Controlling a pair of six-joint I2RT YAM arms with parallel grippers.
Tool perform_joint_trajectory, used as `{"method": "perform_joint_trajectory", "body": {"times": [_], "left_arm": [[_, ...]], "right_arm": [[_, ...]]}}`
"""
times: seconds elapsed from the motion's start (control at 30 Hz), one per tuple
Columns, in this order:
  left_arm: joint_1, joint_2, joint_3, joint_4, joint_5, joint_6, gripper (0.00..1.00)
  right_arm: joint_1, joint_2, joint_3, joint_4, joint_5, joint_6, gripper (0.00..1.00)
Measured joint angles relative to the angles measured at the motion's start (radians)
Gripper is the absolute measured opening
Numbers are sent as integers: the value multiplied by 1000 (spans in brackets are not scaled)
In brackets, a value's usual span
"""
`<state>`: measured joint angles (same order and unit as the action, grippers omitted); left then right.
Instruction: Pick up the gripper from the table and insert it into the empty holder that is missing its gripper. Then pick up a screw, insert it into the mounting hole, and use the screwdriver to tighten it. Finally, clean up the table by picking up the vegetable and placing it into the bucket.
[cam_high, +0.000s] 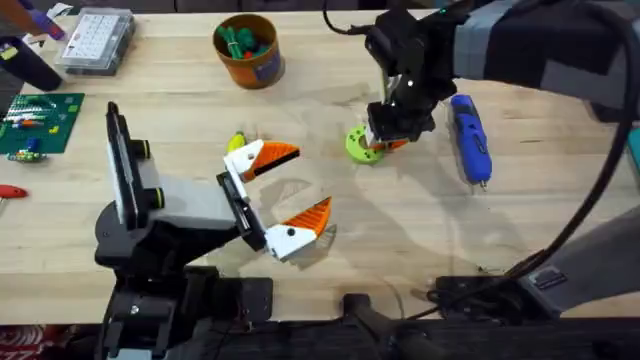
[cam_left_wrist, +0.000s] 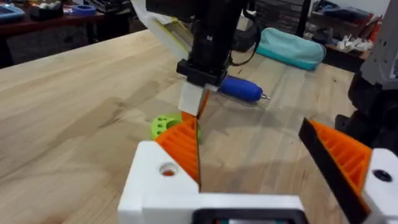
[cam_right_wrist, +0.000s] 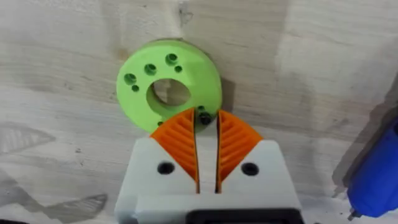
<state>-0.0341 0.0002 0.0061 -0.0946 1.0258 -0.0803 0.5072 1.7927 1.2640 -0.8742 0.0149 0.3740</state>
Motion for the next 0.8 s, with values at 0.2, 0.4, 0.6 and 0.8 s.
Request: {"method": "perform_joint_trajectory", "body": {"times": [0.2, 0.4, 0.6, 0.8], "left_arm": [[0, 0, 0, 0, 0, 0, 986], [0, 0, 0, 0, 0, 0, 986], [0, 0, 0, 0, 0, 0, 986], [0, 0, 0, 0, 0, 0, 986]], "right_arm": [[0, 0, 0, -1, 4, 0, 113], [0, 0, 0, 0, 9, -1, 21], [0, 0, 0, 0, 9, 0, 5], [0, 0, 0, 0, 9, 0, 4]]}}
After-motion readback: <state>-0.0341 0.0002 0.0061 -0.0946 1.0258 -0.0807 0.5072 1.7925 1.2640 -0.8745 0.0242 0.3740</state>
